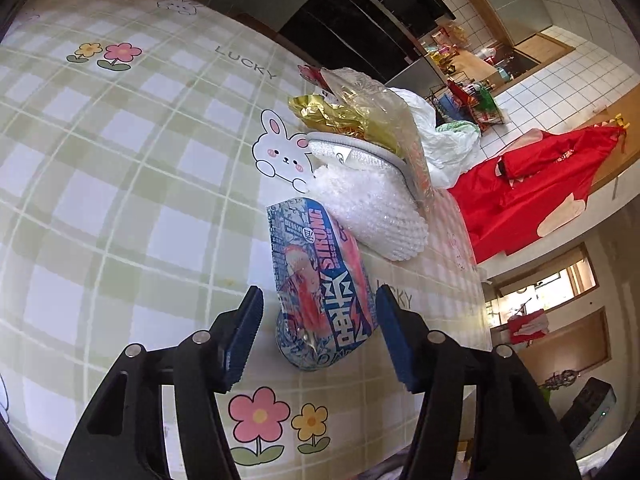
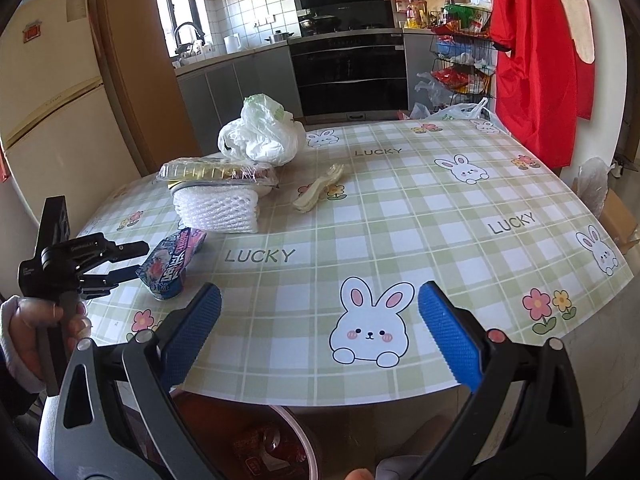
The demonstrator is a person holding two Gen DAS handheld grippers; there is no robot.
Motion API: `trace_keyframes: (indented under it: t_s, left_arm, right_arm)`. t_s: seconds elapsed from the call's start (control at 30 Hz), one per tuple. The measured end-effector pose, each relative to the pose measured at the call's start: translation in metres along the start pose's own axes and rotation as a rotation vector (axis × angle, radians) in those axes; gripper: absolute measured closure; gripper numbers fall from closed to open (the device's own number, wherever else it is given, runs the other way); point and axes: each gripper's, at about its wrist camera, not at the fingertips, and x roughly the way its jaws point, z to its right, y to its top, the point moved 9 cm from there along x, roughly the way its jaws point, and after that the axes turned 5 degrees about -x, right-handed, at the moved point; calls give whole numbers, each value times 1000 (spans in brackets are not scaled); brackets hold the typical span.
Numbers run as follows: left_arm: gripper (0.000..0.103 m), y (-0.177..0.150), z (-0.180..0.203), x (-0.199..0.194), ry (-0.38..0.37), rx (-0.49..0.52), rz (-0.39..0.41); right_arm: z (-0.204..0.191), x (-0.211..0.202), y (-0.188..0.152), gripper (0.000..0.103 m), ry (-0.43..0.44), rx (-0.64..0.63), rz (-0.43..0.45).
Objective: Collect trash
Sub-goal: 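Reach the left gripper to the blue snack wrapper and grasp it, then lift the blue wrapper with the left gripper while the right gripper grasps the plastic fork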
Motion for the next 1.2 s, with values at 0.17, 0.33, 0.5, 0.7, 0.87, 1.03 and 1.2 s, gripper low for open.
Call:
trace_keyframes:
  t_s: [0.17, 0.33, 0.5, 0.7, 0.87, 1.03, 1.2]
  left_arm:
    - [49, 4, -3, 15, 21, 29, -23]
    - [49, -3, 3, 30, -2, 41, -57]
    - [49, -6, 8, 39, -25, 53, -56]
    - [85, -16, 7, 42, -34, 67, -111]
    - [87, -21, 13, 19, -28, 130, -50]
    - [87, -18, 10, -23, -13, 155, 62]
    - [87, -5, -1, -67, 70, 192, 207]
  right_arm:
    - [-4, 10, -1, 6, 3, -6, -15]
    - [-6, 16, 0, 6, -3, -23, -14]
    - [-8, 19, 2, 6, 11, -34, -23]
    - [-16, 21, 6, 6, 35, -54, -31]
    - [-22, 21, 12, 6, 74, -57, -30]
    - [-23, 24, 18, 6, 82, -75, -28]
    - [-14, 41, 41, 25, 101, -47, -9]
